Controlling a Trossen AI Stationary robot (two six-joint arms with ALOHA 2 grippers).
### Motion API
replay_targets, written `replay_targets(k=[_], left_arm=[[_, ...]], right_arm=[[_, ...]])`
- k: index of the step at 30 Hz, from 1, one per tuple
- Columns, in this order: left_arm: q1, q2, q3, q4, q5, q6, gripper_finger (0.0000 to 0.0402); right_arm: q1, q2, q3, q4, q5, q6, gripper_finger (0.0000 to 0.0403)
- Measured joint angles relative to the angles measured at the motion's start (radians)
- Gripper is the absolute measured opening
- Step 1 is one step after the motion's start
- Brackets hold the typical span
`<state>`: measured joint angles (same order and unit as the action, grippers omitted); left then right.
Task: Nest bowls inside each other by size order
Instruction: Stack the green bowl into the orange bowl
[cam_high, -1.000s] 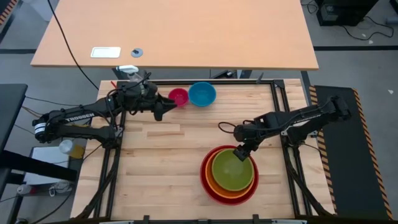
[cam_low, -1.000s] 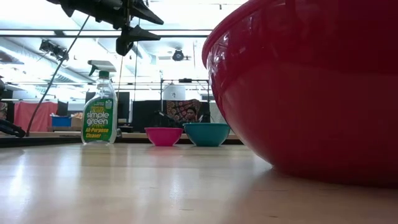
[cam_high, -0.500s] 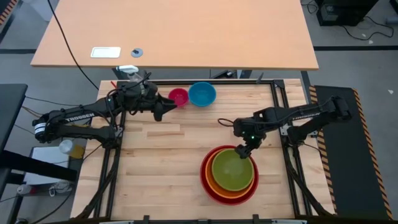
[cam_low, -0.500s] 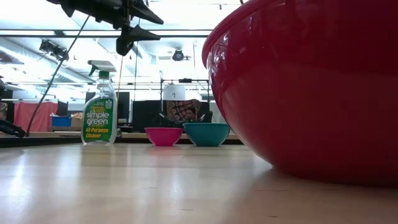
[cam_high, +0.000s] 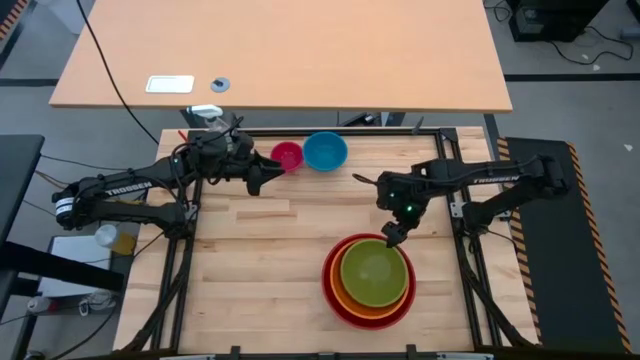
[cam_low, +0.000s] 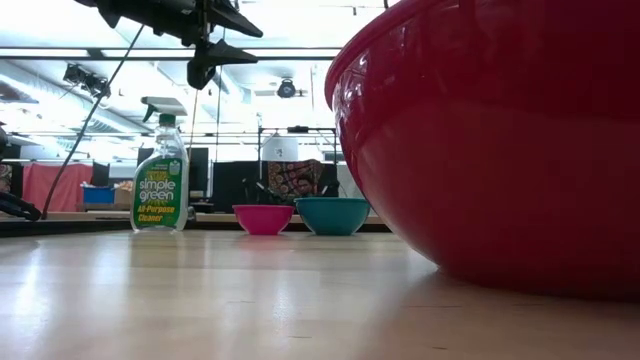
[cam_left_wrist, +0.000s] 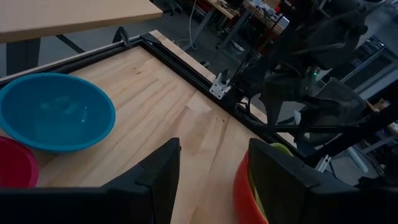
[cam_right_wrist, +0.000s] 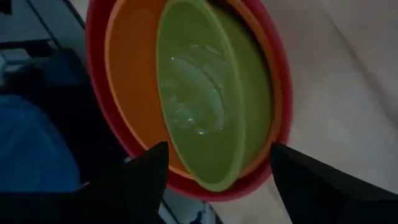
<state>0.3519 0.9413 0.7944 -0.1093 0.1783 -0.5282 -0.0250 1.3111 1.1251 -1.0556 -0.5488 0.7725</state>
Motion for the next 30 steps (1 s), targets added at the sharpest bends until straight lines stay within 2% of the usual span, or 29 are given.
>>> replay_targets(k=[7, 11, 16, 21, 28, 30], left_arm=[[0.0, 0.0, 0.0, 0.0, 0.0, -0.003, 0.0192], [0.0, 0.0, 0.0, 0.0, 0.0, -0.003, 0.0192], [-0.002, 0.0, 0.0, 0.0, 0.001, -0.012, 0.0192], [-0.002, 0.0, 0.0, 0.0, 0.002, -0.033, 0.0192], [-0.002, 0.0, 0.0, 0.0, 0.003, -0.028, 0.0192], [-0.002, 0.0, 0.0, 0.0, 0.003, -0.022, 0.0192]], right_arm=[[-0.055, -0.004, 0.08, -0.209, 0.108, -0.131, 0.0265], [-0.058, -0.012, 0.1, -0.205, 0.209, -0.197, 0.0259], [-0.047, -0.003, 0.094, -0.187, 0.256, -0.217, 0.0248], [0.039, 0.003, 0.08, -0.066, 0.251, -0.235, 0.024], [0.167, 0.066, 0.041, -0.061, 0.471, -0.237, 0.0236], [0.174, 0.093, 0.01, -0.043, 0.49, -0.243, 0.0236]])
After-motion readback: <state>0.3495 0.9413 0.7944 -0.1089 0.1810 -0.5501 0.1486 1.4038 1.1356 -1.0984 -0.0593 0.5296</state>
